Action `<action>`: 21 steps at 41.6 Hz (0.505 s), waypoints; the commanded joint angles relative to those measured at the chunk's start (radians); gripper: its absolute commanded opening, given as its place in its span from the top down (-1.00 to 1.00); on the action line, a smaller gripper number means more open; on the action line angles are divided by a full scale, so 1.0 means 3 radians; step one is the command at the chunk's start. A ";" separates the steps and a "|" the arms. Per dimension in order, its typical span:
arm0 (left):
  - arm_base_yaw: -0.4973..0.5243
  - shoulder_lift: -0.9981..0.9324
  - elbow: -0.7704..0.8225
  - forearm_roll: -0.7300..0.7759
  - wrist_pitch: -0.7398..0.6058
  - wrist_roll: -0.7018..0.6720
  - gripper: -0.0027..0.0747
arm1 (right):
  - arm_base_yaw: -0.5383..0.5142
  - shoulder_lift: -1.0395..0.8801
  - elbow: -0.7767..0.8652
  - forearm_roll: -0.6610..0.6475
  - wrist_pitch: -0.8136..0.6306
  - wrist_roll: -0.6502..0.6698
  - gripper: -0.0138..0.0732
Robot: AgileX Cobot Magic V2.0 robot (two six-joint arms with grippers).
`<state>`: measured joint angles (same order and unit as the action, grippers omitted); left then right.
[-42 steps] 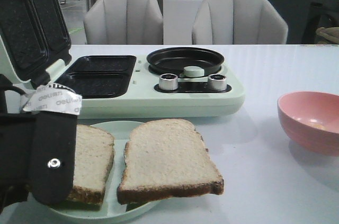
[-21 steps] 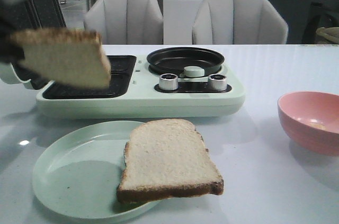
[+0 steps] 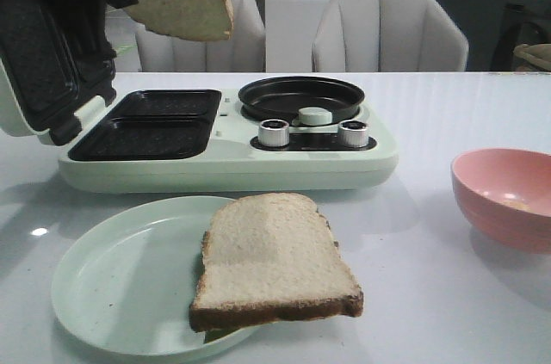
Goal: Make breakfast with bread and shrimp
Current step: 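Lift the bread slice and lower it into the sandwich press with left gripper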
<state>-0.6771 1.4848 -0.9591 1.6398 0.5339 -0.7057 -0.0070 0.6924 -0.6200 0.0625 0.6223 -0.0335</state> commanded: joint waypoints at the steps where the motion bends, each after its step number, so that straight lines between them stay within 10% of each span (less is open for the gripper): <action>1: 0.0175 0.0201 -0.0405 0.0160 -0.0041 -0.0045 0.67 | -0.0002 0.0011 -0.0116 -0.0017 -0.0210 0.0001 -0.65; 21: 0.0826 0.1395 -0.1573 0.0213 -0.0539 -0.0039 0.67 | -0.0002 0.0011 -0.0116 -0.0017 -0.0210 0.0001 -0.65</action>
<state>-0.4474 1.9185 -1.3751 1.6795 0.3616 -0.7057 -0.0070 0.6924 -0.6200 0.0625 0.6223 -0.0335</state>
